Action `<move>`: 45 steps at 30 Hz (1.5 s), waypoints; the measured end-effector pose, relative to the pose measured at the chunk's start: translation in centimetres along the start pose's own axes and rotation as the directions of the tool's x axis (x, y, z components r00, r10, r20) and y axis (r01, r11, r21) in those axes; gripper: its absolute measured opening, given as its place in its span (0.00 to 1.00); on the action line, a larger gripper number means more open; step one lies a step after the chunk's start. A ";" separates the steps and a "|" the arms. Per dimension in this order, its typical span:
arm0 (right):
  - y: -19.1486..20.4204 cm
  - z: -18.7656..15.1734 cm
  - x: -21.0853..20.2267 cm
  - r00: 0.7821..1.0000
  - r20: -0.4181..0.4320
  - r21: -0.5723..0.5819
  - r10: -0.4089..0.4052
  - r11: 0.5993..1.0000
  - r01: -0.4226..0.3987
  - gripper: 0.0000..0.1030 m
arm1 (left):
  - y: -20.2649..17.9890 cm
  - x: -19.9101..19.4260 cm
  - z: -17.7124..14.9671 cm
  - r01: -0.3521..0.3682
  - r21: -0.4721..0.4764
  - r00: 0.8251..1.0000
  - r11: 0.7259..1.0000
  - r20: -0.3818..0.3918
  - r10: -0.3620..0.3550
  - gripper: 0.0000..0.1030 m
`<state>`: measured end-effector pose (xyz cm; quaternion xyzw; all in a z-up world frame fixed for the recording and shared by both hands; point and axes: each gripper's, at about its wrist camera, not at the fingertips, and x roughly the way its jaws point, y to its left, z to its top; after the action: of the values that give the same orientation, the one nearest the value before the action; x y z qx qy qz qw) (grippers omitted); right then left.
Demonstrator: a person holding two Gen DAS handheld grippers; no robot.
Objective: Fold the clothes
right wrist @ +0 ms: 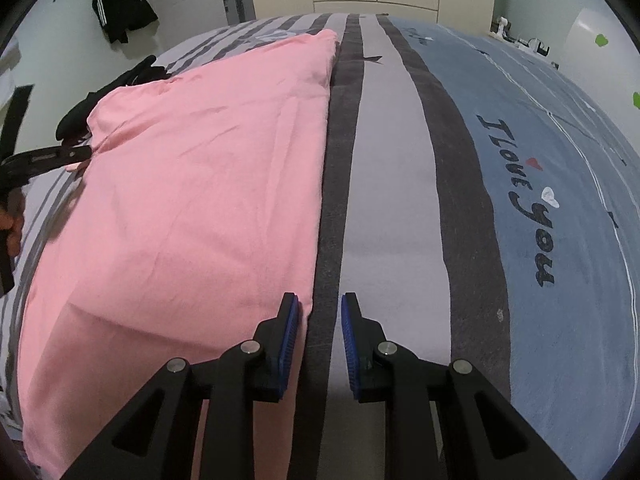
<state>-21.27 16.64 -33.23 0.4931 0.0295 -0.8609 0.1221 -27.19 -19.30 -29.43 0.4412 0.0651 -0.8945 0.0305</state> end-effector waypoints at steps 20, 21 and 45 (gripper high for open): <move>3.8 15.4 4.5 0.974 0.163 -0.089 0.157 0.986 -0.144 0.20 | -0.2 6.2 4.0 -0.152 -0.084 0.987 0.985 -0.059 0.148 0.10; 3.8 16.0 5.6 0.978 0.144 -0.097 0.152 0.985 -0.139 0.20 | -0.3 5.7 4.3 -0.154 -0.071 0.987 0.986 -0.051 0.150 0.10; 6.0 28.0 11.8 0.976 0.144 -0.115 0.161 0.983 -0.145 0.34 | 10.2 6.3 11.2 -0.274 -0.027 0.960 0.961 0.061 0.275 0.47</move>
<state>-49.09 3.88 -28.56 0.4195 0.0265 -0.8814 0.2154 -38.72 -30.95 -28.58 0.4166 0.0104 -0.8948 0.1601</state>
